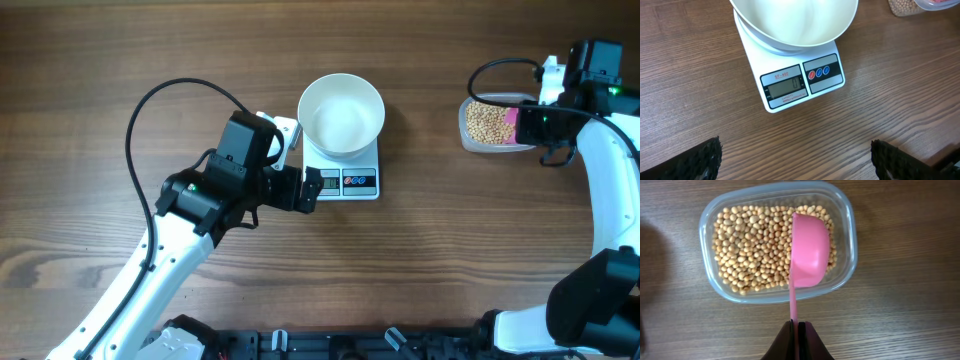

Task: Scoop item into bowl and weigh 150g on scale
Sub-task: 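Drag the pink scoop through the soybeans with the right gripper to fill it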

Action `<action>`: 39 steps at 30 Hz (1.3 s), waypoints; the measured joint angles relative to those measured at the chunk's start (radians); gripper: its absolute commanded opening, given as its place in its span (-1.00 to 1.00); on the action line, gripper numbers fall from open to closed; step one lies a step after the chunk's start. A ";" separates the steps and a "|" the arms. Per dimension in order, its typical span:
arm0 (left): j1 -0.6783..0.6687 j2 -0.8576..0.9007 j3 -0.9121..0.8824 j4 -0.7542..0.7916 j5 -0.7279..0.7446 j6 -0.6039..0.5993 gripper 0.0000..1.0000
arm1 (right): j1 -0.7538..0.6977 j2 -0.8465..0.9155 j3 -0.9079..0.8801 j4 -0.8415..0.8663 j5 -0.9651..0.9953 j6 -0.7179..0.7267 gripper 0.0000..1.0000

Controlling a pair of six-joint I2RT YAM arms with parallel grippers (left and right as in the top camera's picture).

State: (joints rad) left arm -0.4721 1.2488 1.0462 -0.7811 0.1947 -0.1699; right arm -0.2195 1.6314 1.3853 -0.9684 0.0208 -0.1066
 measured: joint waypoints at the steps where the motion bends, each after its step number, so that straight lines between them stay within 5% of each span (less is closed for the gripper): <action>1: 0.000 0.000 0.000 0.000 0.000 0.000 1.00 | 0.000 0.000 0.000 0.003 0.004 0.000 -0.91; 39: 0.000 0.000 0.000 0.000 0.000 0.000 1.00 | 0.085 0.002 -0.081 0.049 0.082 0.016 -0.91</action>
State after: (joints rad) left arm -0.4721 1.2488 1.0462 -0.7811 0.1947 -0.1699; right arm -0.1341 1.6329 1.3045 -0.9192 0.1024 -0.0910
